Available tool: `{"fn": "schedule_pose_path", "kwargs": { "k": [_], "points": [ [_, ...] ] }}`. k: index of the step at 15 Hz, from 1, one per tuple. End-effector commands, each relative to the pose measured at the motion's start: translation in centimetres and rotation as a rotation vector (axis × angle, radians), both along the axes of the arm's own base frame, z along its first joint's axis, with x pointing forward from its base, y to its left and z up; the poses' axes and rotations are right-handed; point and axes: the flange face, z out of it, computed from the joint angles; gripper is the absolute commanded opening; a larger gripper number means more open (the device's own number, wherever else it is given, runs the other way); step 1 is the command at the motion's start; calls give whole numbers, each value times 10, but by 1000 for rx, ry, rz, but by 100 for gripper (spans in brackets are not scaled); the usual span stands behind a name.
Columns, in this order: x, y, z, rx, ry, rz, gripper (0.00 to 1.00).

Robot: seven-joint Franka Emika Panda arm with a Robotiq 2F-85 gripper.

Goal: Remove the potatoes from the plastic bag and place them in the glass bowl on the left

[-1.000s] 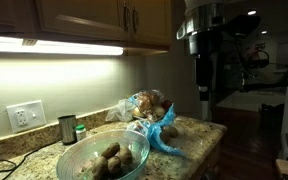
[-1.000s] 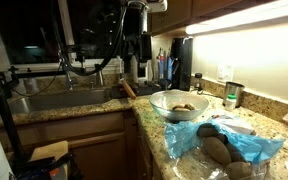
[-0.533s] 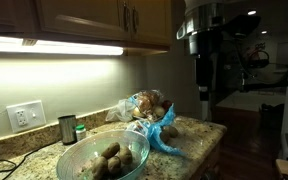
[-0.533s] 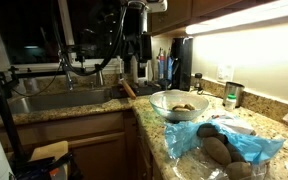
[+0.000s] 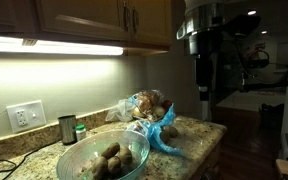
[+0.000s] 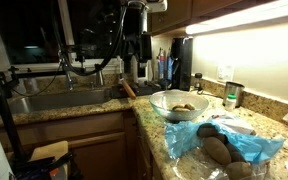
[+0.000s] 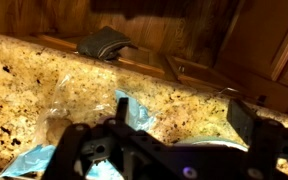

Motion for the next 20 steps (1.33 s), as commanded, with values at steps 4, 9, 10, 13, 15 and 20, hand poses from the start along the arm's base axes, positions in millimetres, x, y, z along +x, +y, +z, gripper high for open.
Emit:
{"fn": "schedule_pose_path", "kwargs": {
  "k": [4,9,10,13,15,20],
  "points": [
    [0,0,1,0,1,0,100],
    [0,0,1,0,1,0,100],
    [0,0,1,0,1,0,100],
    [5,-6,-2,-3,-4,0,100],
    [12,-16,-3,-13,-12,-9,100],
    [35,-41,-10,-25,-40,-2,100]
  ]
}}
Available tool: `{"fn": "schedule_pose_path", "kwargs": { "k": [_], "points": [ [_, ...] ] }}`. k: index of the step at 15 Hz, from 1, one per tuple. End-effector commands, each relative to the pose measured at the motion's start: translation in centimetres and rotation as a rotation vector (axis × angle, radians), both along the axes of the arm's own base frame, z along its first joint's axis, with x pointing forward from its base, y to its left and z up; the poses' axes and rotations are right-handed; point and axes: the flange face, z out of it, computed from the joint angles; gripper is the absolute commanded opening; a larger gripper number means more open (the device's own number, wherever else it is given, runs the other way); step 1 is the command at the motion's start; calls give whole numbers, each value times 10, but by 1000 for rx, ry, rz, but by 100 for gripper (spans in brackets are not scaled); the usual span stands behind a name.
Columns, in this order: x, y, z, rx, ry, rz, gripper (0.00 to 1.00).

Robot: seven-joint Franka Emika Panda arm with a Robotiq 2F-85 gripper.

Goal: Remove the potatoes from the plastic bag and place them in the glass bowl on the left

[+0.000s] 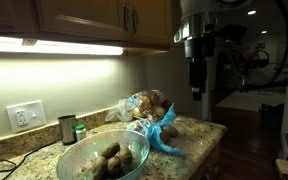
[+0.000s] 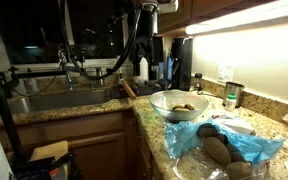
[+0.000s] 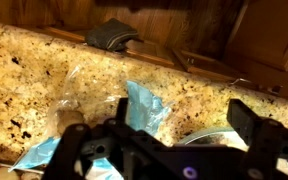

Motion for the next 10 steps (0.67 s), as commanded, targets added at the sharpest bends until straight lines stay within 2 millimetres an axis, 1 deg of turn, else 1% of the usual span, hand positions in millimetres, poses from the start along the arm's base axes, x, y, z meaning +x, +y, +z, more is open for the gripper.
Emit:
{"fn": "schedule_pose_path", "kwargs": {
  "k": [1,8,9,10],
  "points": [
    [23,-23,-6,-19,-25,20,100],
    [60,-59,-31,-37,-55,26,100],
    [63,-62,-32,-46,-57,20,100],
    [55,-51,-32,-21,-45,14,100]
  ]
}}
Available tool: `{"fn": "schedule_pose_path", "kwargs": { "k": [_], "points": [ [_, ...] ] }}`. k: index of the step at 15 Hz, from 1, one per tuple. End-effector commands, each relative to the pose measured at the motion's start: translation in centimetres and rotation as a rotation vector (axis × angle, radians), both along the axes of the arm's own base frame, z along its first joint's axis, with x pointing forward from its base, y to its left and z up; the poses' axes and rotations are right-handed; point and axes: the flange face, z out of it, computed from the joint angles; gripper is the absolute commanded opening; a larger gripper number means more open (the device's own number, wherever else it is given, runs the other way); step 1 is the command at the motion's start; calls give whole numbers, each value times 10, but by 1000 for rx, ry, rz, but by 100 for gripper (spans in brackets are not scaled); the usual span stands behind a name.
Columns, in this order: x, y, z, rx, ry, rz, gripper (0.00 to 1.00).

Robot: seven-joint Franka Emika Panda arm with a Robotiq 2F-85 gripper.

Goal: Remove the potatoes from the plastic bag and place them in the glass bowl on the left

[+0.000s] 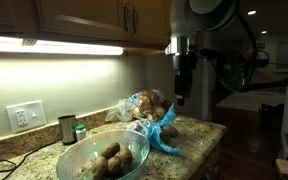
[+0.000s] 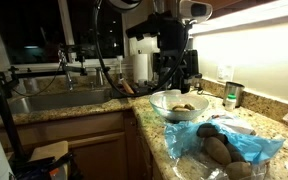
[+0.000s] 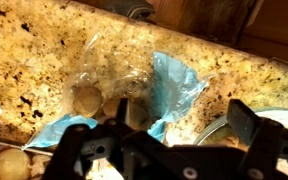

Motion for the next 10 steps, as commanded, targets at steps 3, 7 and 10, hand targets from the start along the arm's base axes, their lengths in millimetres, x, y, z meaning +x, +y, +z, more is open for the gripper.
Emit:
{"fn": "schedule_pose_path", "kwargs": {
  "k": [3,7,10],
  "points": [
    [7,-5,-4,-8,5,-4,100],
    [8,-5,-3,-8,4,-3,100],
    [9,-6,-4,-9,3,-9,100]
  ]
}}
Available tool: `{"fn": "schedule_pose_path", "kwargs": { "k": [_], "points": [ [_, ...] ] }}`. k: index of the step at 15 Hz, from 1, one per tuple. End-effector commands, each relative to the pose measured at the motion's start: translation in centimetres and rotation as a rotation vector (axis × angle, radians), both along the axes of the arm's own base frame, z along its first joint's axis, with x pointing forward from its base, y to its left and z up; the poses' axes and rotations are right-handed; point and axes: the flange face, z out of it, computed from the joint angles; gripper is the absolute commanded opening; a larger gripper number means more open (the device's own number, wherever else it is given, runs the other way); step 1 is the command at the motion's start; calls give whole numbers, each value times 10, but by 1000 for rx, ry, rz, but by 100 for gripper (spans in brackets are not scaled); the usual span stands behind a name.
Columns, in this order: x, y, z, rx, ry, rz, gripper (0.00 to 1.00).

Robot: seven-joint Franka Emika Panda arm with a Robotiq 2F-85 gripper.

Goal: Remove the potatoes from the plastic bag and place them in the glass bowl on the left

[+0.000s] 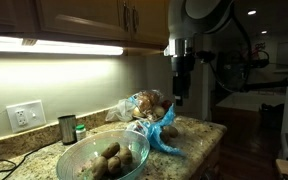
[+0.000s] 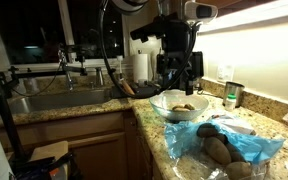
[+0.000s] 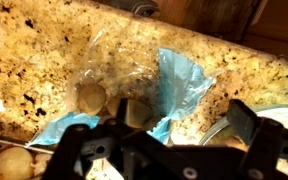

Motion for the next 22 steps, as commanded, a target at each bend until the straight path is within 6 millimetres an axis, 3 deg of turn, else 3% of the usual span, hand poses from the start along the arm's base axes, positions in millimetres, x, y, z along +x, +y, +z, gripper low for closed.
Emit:
{"fn": "schedule_pose_path", "kwargs": {
  "k": [1,12,22],
  "points": [
    [3,-2,-2,-3,-5,-9,100],
    [36,-36,-49,-1,20,21,100],
    [68,-56,-82,-10,50,204,100]
  ]
}}
